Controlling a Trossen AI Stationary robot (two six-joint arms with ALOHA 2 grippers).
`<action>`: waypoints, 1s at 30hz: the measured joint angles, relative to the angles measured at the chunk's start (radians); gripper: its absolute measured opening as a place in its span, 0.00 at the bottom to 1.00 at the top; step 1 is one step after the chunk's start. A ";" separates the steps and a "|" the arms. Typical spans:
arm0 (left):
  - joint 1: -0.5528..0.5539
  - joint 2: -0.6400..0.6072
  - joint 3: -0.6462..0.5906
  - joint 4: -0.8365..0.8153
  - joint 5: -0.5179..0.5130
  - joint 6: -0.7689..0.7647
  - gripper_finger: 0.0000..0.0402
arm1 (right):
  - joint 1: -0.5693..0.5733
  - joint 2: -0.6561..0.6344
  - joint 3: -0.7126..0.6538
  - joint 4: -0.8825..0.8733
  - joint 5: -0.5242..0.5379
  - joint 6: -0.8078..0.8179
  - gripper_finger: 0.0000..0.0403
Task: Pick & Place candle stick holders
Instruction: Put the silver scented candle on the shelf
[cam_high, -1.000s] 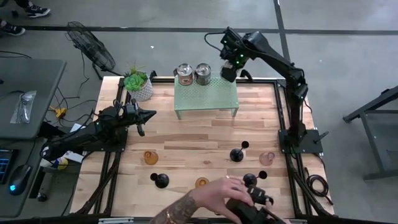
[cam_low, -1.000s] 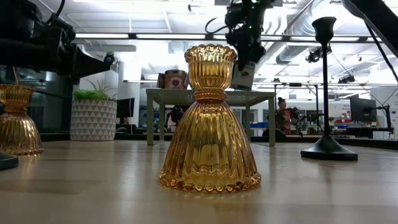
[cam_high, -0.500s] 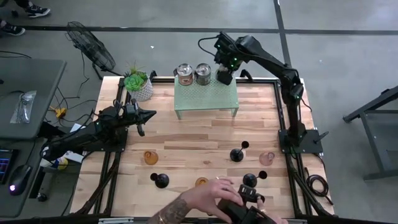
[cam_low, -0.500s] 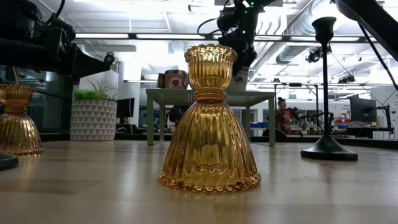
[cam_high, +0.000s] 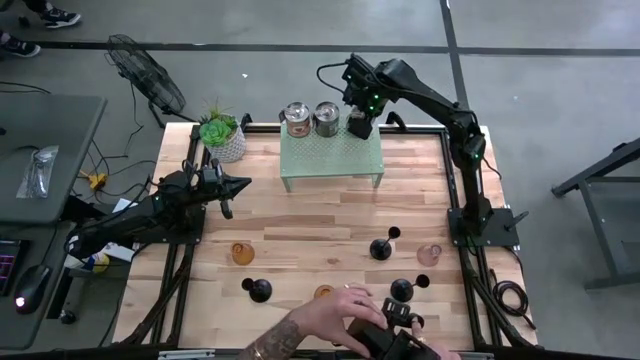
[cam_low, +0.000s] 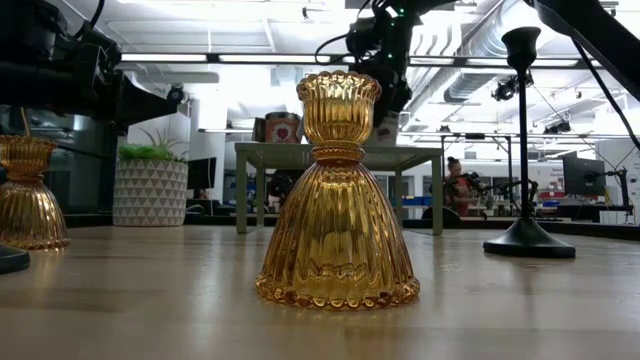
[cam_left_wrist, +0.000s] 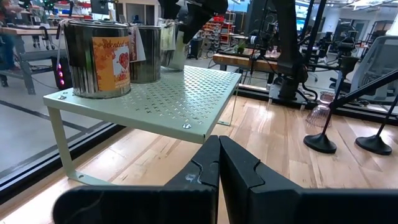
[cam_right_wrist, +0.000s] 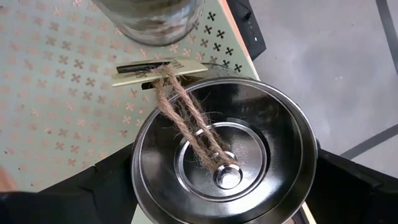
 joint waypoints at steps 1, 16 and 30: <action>0.000 0.000 0.000 0.000 0.000 0.000 0.00 | 0.000 0.002 0.000 0.001 0.000 0.003 0.87; 0.000 0.000 0.000 0.000 0.000 0.000 0.00 | -0.001 0.004 0.000 0.013 0.005 0.011 0.89; 0.000 0.000 0.000 0.000 0.000 0.000 0.00 | -0.001 0.004 0.000 0.024 0.006 0.047 0.91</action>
